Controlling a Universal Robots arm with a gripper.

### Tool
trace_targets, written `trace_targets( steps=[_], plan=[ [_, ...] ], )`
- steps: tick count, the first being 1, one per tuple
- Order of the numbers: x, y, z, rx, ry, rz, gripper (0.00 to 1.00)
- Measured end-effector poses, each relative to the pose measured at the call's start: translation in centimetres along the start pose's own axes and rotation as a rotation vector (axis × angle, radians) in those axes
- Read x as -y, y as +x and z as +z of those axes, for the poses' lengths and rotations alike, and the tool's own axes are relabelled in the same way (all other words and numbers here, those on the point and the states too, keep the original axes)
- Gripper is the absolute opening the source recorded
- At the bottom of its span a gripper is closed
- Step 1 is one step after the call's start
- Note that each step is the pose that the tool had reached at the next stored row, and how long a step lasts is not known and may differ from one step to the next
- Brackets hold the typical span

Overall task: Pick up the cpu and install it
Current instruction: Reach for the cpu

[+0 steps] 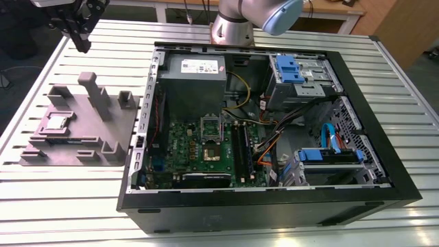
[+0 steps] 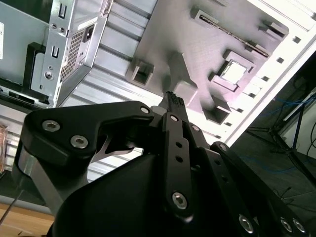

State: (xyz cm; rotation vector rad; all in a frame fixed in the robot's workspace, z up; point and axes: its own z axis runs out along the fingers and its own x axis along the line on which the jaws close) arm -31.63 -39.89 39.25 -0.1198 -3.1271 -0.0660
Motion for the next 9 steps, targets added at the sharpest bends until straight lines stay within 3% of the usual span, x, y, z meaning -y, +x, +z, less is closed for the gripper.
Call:
trace_targets(
  steps=[9],
  plan=[
    [0.05, 0.69, 0.01, -0.0001, 0.0, 0.0, 0.1]
  ],
)
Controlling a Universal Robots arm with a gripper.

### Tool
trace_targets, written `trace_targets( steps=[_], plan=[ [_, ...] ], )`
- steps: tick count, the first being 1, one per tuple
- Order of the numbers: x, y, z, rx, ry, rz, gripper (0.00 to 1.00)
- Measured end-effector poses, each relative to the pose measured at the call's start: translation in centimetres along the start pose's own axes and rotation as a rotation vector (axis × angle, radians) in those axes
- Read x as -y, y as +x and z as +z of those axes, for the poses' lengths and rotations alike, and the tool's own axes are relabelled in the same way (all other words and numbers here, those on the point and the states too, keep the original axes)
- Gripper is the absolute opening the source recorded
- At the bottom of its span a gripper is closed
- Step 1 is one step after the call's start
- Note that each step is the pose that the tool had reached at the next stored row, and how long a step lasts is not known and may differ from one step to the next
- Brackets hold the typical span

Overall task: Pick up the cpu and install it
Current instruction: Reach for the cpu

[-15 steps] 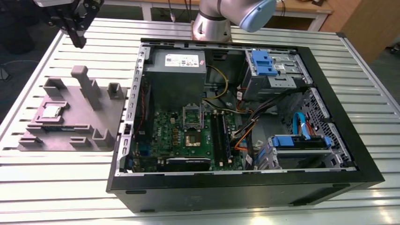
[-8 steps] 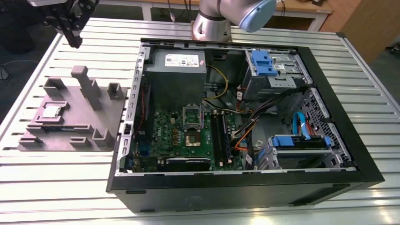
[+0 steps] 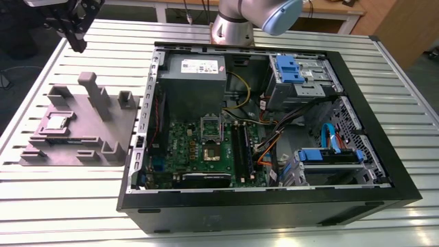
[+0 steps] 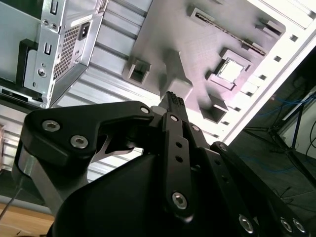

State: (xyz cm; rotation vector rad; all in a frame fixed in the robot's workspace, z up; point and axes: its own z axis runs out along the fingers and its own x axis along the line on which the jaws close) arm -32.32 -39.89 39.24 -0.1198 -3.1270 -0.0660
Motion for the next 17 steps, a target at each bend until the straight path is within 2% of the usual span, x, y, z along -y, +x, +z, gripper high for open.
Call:
trace_targets(
  steps=[17],
  plan=[
    [0.08, 1.07, 0.03, -0.0001, -0.0001, 0.0, 0.1]
  ],
)
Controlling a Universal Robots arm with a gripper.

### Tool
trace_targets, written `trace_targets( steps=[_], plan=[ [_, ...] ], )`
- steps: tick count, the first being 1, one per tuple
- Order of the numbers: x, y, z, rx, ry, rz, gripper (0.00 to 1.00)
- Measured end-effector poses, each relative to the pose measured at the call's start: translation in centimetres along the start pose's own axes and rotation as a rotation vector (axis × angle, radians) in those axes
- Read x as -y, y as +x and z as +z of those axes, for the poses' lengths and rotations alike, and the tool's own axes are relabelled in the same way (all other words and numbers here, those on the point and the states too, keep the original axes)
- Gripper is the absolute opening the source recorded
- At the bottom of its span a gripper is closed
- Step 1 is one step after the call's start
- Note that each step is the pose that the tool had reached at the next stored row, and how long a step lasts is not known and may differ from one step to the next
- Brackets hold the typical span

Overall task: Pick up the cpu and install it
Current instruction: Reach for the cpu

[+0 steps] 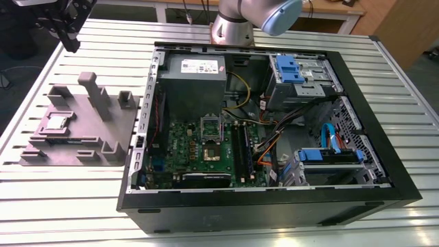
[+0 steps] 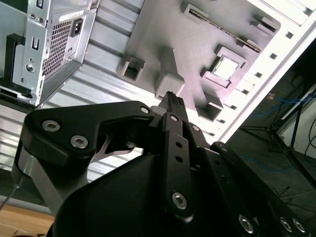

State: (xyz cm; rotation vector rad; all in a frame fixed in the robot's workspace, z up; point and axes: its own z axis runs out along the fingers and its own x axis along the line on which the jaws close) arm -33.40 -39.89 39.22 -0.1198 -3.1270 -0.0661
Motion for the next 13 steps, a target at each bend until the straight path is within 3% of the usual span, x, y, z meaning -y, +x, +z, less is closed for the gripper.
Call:
trace_targets(
  steps=[13],
  plan=[
    [0.04, 0.57, 0.02, -0.0003, 0.0, 0.0, 0.1]
  ],
)
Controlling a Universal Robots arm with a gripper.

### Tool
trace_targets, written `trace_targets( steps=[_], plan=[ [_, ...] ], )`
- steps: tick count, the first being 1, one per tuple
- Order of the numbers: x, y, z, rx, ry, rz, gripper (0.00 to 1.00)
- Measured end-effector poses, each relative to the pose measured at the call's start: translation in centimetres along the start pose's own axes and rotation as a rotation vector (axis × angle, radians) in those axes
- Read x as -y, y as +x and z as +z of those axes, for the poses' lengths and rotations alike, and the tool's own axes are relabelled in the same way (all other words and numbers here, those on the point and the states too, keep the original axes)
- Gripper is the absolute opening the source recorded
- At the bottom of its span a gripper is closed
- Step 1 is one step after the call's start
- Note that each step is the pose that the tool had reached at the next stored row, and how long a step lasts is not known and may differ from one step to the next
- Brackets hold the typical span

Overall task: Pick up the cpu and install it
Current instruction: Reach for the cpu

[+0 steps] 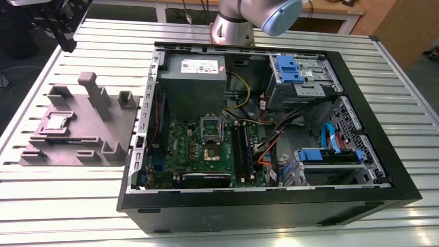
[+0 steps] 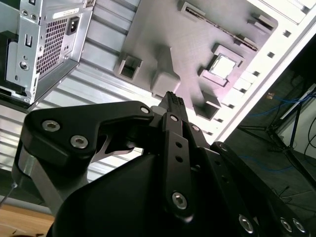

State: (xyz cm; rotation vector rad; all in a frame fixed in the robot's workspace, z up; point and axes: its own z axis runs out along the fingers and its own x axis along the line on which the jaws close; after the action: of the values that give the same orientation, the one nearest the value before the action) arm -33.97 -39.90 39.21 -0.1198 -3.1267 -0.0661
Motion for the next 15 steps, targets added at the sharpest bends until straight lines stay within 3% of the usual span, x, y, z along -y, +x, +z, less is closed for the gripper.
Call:
trace_targets(
  steps=[15],
  plan=[
    [0.04, 0.55, 0.01, -0.0001, 0.0001, 0.0, 0.1]
  ],
)
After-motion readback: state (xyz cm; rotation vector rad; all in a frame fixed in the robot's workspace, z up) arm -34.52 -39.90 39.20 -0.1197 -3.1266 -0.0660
